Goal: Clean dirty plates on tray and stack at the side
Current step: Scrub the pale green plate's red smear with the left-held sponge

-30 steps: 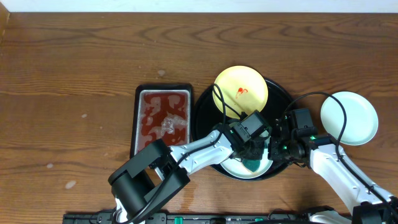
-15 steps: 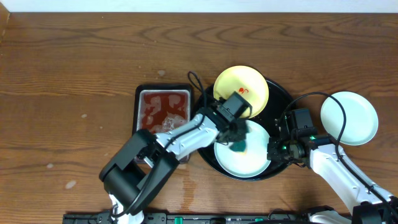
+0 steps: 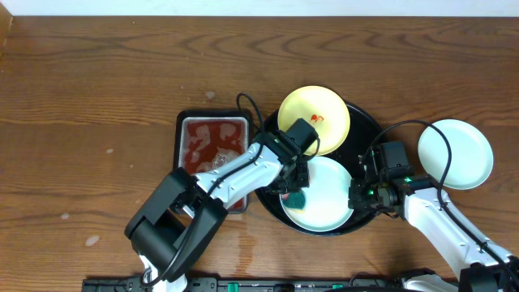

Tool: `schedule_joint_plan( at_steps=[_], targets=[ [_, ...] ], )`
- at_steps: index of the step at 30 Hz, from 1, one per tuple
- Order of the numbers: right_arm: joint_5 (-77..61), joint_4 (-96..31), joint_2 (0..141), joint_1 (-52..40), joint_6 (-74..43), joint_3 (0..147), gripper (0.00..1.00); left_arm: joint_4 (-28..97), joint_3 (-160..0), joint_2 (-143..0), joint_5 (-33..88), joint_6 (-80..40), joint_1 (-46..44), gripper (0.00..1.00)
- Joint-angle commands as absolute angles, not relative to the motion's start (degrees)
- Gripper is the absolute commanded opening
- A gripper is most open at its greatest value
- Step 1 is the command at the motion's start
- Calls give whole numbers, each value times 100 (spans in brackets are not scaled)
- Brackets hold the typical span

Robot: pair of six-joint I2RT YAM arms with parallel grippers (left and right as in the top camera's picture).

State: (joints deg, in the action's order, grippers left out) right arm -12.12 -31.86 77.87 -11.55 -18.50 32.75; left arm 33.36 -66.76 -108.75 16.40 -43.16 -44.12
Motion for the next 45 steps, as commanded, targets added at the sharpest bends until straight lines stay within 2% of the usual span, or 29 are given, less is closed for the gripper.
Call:
schedule_joint_plan(
  at_steps=[1,11,24,36,45],
  targets=[
    [-1142,-3249,7795,-1243,-1885,3175,1,3463,-6311,-11187,1977,-4316,-4803,8],
    [-1142,-3253,7795,-1243,-1885,3175,1,2766,-6311,-11187,2060,-4318,-5516,8],
    [-1140,-3251,7795,-1243,-1885,3175,1,1323,-6313,-11187,2401,-3940,-5463,8],
    [-1140,-3251,7795,-1243,-1883,3175,1,1061,-6313,-11187,1988,-3795,-4543,8],
    [-1140,-3251,7795,-1243,-1883,3175,1,2034,-6313,-11187,1992,-3795,-3795,8]
  ],
)
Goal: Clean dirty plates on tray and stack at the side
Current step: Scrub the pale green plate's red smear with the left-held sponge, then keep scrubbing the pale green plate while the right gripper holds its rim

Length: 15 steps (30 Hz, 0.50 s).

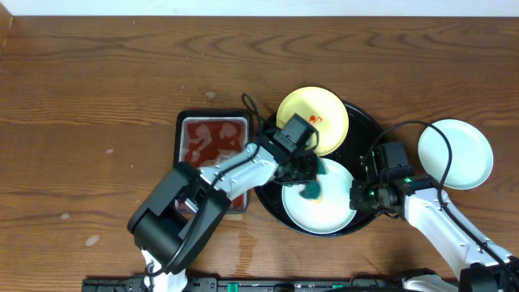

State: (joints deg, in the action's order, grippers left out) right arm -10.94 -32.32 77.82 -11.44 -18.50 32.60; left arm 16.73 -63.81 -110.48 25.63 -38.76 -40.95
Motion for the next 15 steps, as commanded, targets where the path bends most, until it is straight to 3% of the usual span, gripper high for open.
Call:
schedule_joint_plan(
  at_steps=[1,8,15],
  targets=[
    [-1140,-3251,7797,-1243,-1883,3175,1,2206,-6313,-11187,1992,-3798,-3776,8],
    [-1140,-3251,7797,-1243,-1883,3175,1,3507,-6311,-11187,2084,-3800,-3872,8],
    [-1140,-3253,7795,-1243,-1885,3175,1,3614,-6311,-11187,2469,-3800,-4353,8]
  ],
)
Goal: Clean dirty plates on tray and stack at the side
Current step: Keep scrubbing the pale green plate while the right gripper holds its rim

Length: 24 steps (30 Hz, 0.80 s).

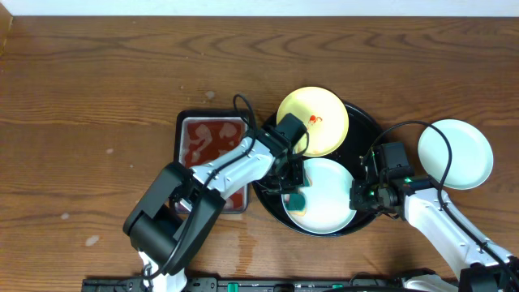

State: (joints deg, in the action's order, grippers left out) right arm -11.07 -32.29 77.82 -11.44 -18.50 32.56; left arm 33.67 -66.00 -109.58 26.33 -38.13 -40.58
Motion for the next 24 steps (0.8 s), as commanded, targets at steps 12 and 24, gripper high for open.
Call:
schedule_joint_plan(
  at_steps=[12,24],
  targets=[
    [-1142,-3256,7795,-1243,-1885,3175,1,2497,-6311,-11187,2362,-4237,-5297,8],
    [-1140,-3253,7795,-1243,-1885,3175,1,1592,-6313,-11187,958,-4272,-5231,8]
  ],
)
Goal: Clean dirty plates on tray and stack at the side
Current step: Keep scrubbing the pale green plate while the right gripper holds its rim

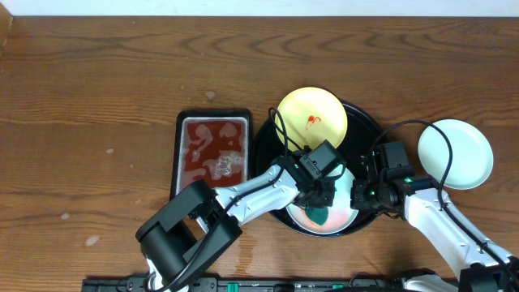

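Note:
A round black tray (268, 162) holds a yellow plate (304, 134) with a red smear (310, 120) at its far side. At its near side lies a white plate (344, 185), largely covered by my left arm. My left gripper (321, 208) is shut on a green sponge (319, 215), which presses on the near middle of the white plate. At that plate's right edge my right gripper (358, 197) appears shut on the rim.
A clean white plate (455, 154) lies on the table right of the tray. A rectangular black dish (213, 154) with red liquid and foam stands left of the tray. Cables run over the tray's right rim.
My left gripper with the sponge has moved from the white plate's left side to its near middle, and the arm no longer covers the rectangular dish. The right gripper has stayed put.
The sponge in my left gripper was on the white plate's near left, then on its far middle, then back at the left, and now at the near middle. All the while the right gripper stayed at the plate's right edge.

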Tool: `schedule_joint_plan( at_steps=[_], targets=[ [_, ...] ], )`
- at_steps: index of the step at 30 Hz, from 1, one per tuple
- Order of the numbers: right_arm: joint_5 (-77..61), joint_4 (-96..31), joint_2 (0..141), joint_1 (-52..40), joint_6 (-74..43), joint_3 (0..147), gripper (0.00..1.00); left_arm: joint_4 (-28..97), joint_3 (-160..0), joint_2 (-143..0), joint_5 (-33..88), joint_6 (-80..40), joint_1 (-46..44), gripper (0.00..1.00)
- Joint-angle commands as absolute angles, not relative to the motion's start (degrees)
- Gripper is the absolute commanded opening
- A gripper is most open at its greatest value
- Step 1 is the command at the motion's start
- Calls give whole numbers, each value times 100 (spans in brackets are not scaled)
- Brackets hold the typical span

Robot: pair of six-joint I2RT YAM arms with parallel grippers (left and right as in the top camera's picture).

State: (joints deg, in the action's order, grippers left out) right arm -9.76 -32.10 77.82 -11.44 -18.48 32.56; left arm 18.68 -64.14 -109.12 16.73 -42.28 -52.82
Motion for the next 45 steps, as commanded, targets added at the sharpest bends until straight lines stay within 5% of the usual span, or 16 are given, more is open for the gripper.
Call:
schedule_joint_plan(
  at_steps=[1,15,25,45],
  targets=[
    [-1140,-3253,7797,-1243,-1885,3175,1,1575,-6313,-11187,888,-4270,-5190,8],
    [-1140,-3253,7795,-1243,-1883,3175,1,2412,-6313,-11187,790,-4228,-4198,8],
    [-1140,-3251,7795,-1243,-1885,3175,1,3774,-6311,-11187,1219,-4480,-4405,8],
    [-1140,-3256,7797,-1243,-1883,3175,1,2379,-6311,-11187,1586,-4685,-5640,8]
  ],
)
